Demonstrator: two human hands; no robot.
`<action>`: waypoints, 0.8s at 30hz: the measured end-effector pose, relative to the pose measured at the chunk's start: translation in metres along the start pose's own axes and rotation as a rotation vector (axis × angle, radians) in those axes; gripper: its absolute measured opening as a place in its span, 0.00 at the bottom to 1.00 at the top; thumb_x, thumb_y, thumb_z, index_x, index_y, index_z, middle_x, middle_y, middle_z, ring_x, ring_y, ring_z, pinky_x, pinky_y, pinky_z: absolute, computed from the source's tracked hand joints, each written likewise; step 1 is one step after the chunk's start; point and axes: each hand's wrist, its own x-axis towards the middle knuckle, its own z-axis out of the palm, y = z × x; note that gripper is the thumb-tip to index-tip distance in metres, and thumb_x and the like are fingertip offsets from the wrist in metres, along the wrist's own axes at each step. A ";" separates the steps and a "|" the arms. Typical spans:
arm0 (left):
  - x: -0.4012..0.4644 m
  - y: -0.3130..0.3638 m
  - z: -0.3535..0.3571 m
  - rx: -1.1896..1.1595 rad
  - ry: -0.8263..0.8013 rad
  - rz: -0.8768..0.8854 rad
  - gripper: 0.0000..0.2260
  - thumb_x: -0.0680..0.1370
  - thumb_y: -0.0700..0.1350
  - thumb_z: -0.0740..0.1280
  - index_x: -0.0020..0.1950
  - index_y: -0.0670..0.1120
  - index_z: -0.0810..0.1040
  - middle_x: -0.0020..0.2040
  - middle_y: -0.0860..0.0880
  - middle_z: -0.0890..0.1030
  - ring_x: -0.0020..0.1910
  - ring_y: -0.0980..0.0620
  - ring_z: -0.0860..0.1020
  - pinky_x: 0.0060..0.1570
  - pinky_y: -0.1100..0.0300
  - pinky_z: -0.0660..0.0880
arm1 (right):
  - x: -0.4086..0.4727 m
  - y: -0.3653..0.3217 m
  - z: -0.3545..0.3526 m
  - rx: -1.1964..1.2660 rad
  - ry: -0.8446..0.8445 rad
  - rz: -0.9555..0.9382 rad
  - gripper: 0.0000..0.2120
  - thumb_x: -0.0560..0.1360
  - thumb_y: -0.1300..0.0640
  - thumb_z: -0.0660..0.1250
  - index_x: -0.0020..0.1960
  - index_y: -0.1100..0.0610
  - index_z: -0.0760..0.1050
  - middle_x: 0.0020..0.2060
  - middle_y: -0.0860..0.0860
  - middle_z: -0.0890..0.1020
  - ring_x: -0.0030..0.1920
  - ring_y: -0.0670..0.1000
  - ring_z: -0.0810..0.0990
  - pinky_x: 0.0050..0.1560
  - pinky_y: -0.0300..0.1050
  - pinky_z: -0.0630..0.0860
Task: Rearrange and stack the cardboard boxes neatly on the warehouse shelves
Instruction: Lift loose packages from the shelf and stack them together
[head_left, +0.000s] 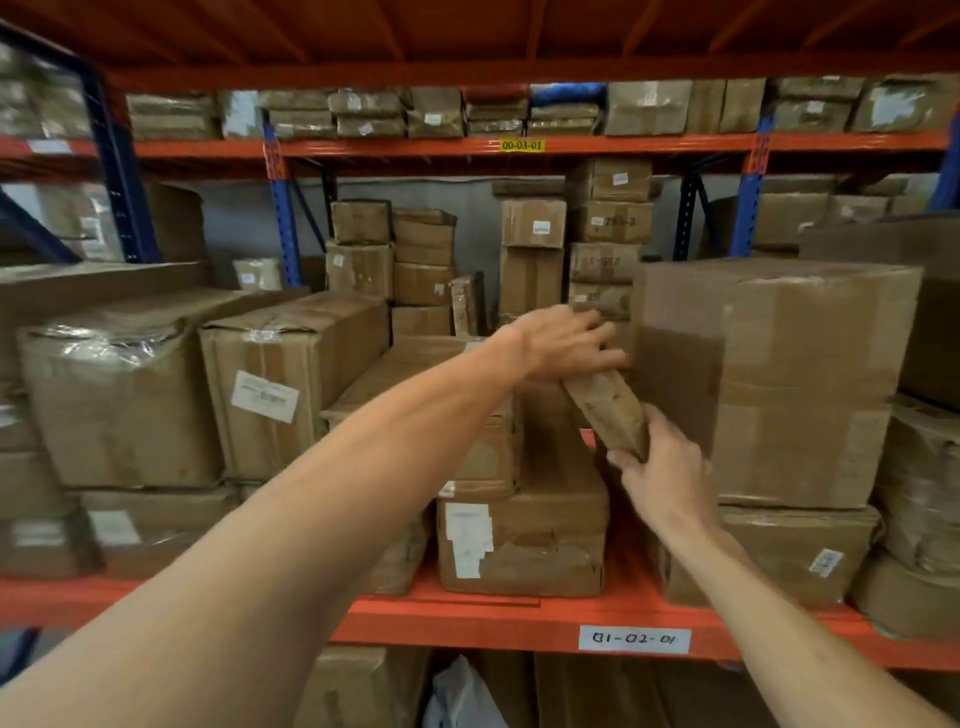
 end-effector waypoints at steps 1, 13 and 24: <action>-0.015 -0.013 -0.004 0.003 0.027 -0.066 0.28 0.80 0.45 0.70 0.77 0.47 0.63 0.72 0.40 0.71 0.67 0.41 0.73 0.50 0.51 0.78 | 0.009 -0.015 -0.009 -0.031 0.024 -0.045 0.32 0.77 0.52 0.75 0.78 0.53 0.69 0.69 0.59 0.80 0.63 0.67 0.81 0.61 0.61 0.78; -0.198 -0.015 0.064 -0.342 0.028 -0.819 0.24 0.75 0.42 0.75 0.68 0.41 0.71 0.64 0.39 0.73 0.62 0.39 0.73 0.44 0.48 0.82 | 0.039 -0.168 0.017 -0.374 -0.017 -0.589 0.35 0.79 0.59 0.70 0.83 0.55 0.62 0.76 0.56 0.74 0.72 0.64 0.75 0.63 0.59 0.77; -0.233 -0.015 0.117 -0.595 -0.297 -0.627 0.38 0.78 0.59 0.68 0.82 0.46 0.55 0.77 0.41 0.68 0.74 0.40 0.68 0.71 0.45 0.69 | 0.053 -0.142 0.073 -0.279 -0.277 -0.635 0.33 0.80 0.53 0.73 0.81 0.50 0.65 0.80 0.51 0.69 0.79 0.61 0.65 0.71 0.62 0.71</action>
